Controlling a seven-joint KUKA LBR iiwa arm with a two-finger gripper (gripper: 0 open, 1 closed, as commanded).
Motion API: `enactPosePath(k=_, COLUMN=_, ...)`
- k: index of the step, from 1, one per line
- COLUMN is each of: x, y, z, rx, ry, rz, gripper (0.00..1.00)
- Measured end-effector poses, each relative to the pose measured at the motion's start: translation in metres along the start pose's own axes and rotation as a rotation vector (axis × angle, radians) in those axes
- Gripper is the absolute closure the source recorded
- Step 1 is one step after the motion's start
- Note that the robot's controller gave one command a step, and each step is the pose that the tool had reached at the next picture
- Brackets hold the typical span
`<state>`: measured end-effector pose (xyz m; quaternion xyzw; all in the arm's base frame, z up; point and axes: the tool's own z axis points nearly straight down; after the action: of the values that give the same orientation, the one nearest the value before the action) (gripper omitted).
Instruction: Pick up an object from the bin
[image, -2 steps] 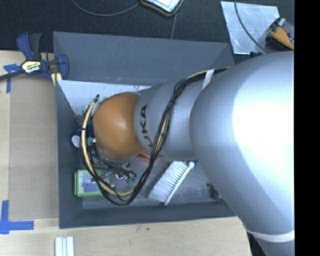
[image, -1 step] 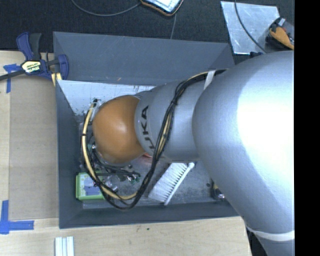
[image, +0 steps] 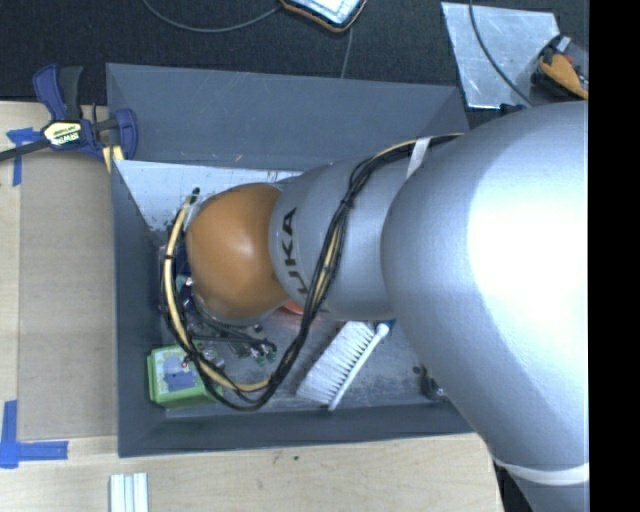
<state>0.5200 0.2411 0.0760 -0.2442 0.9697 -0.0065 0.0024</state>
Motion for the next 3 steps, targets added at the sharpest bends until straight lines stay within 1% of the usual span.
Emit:
enactPosePath(k=1, x=-0.001, y=-0.001, z=0.0, rx=0.0, ry=-0.001, rz=0.022, gripper=1.0)
enactPosePath(k=3, x=-0.001, y=0.0, z=-0.025, rx=0.0, ry=-0.004, rz=0.025, gripper=1.0)
